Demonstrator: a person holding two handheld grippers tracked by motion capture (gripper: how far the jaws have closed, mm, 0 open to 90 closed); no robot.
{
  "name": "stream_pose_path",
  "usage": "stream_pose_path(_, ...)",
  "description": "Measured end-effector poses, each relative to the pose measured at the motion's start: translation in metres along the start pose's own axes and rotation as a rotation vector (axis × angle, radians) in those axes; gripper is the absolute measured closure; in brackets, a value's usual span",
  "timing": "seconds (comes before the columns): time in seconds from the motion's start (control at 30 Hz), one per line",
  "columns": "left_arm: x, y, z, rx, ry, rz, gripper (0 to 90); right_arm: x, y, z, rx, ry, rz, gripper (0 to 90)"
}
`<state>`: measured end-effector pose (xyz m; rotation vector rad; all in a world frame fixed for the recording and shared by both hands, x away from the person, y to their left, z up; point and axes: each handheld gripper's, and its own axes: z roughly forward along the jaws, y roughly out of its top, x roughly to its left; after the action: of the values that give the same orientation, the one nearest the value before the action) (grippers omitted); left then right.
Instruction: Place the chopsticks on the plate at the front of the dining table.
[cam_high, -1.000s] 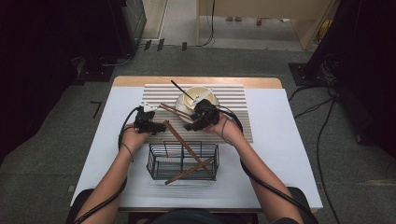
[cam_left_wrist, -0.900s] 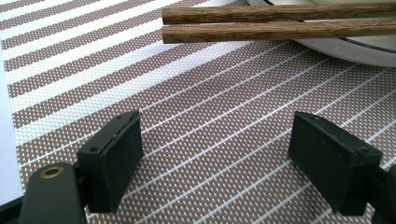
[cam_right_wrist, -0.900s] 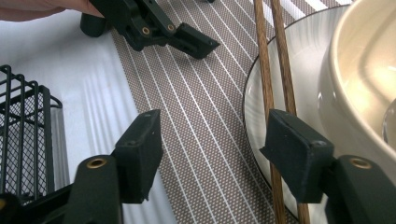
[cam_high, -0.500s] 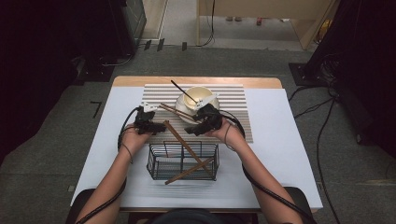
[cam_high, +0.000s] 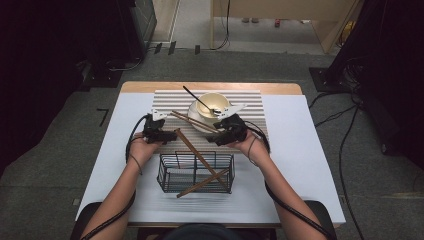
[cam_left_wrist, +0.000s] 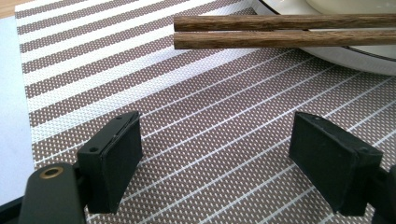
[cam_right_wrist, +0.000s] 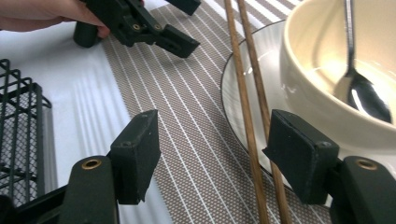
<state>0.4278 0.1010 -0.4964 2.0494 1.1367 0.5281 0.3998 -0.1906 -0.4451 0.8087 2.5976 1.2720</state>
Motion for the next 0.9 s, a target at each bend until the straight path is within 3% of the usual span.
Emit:
stream_pose_path(0.2, -0.003, 0.003, 0.001, -0.010, -0.011, 0.001, 17.8, -0.001, -0.008, -0.004, 0.010, -0.023, 0.002, 35.7)
stream_pose_path(0.37, -0.006, 0.006, 0.001, -0.021, -0.023, 0.013, 17.8, -0.005, -0.016, -0.011, 0.004, -0.046, 0.033, 36.7)
stream_pose_path(0.63, -0.010, 0.011, 0.002, -0.035, -0.049, -0.004, 17.8, -0.005, -0.027, -0.019, -0.012, -0.066, 0.060, 38.0)
stream_pose_path(0.73, -0.011, 0.012, 0.002, -0.035, -0.052, -0.011, 17.8, -0.009, -0.032, -0.022, -0.010, -0.076, 0.069, 38.8)
stream_pose_path(0.83, -0.012, 0.013, 0.003, -0.038, -0.042, -0.010, 17.8, -0.017, -0.038, -0.024, -0.031, -0.051, 0.099, 42.8)
stream_pose_path(0.9, -0.012, 0.014, 0.002, -0.043, -0.041, -0.004, 17.8, -0.020, -0.041, -0.025, -0.029, -0.066, 0.107, 45.3)
